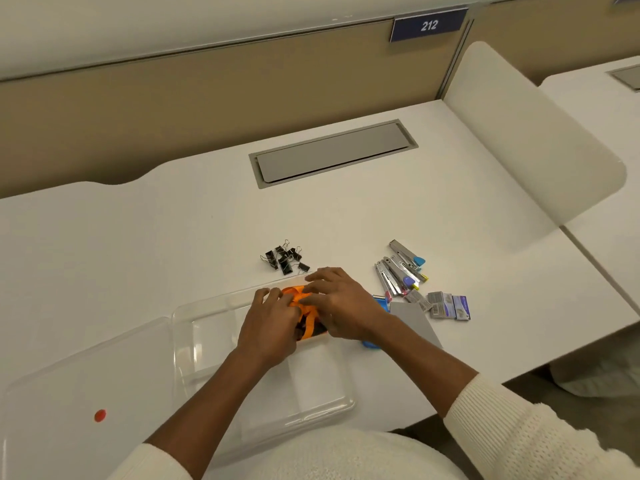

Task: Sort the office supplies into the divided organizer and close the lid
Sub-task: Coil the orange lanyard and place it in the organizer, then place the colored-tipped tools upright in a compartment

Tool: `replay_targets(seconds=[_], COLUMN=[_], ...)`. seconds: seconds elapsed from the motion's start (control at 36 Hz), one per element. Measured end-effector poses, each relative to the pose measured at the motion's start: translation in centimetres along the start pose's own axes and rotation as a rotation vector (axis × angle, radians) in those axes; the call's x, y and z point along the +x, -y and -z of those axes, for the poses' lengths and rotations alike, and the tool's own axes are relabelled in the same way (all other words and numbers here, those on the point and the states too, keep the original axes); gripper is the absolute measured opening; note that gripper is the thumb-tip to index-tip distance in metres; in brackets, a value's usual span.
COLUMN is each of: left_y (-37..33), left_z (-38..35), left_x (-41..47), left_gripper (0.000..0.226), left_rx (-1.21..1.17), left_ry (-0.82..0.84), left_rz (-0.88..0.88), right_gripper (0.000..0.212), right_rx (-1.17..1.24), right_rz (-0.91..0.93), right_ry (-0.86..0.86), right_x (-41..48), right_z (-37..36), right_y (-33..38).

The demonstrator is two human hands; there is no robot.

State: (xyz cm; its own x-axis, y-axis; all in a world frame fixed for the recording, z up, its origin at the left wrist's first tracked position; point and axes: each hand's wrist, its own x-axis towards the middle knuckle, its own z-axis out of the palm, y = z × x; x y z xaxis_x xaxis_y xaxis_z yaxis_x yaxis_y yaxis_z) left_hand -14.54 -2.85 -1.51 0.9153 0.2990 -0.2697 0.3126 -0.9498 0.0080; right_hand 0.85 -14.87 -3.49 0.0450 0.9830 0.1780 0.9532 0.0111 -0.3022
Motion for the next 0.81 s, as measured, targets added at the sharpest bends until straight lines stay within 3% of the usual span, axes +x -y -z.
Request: replay_targets(seconds=[0.08, 0.17, 0.25, 0.36, 0.56, 0.64, 0.81], left_y=[-0.8, -2.4, -4.8, -8.7, -13.3, -14.4, -15.4], left_z=[1.9, 4.4, 6.3, 7.5, 6.5, 5.7, 4.2], left_x=[0.2, 0.6, 1.7, 5.3, 12.9, 15.1, 17.2], left_gripper=[0.021, 0.021, 0.025, 0.04, 0.043, 0.063, 0.077], left_rx=[0.001, 0.015, -0.172, -0.523, -0.686, -0.666, -0.687], left_ry=[-0.023, -0.079, -0.193, -0.135, 0.059, 0.119, 0.137], left_rz=[0.026, 0.055, 0.089, 0.153, 0.3, 0.333, 0.419], right_gripper=[0.03, 0.03, 0.044, 0.066, 0.076, 0.078, 0.086], right_rx=[0.087, 0.098, 0.099, 0.117, 0.146, 0.132, 0.058], right_rz=[-0.108, -0.415, -0.754, -1.015, -1.018, -0.992, -0.96], right_ry=[-0.216, -0.285, -0.241, -0.083, 0.152, 0.237, 0.3], right_x=[-1.3, -2.6, -4.1, -5.8, -6.6, -6.3, -6.7], right_z=[2.2, 4.1, 5.8, 7.0, 7.0, 7.3, 6.8], right_y=[-1.2, -4.1, -7.5, -12.0, -16.2, -16.6, -17.1])
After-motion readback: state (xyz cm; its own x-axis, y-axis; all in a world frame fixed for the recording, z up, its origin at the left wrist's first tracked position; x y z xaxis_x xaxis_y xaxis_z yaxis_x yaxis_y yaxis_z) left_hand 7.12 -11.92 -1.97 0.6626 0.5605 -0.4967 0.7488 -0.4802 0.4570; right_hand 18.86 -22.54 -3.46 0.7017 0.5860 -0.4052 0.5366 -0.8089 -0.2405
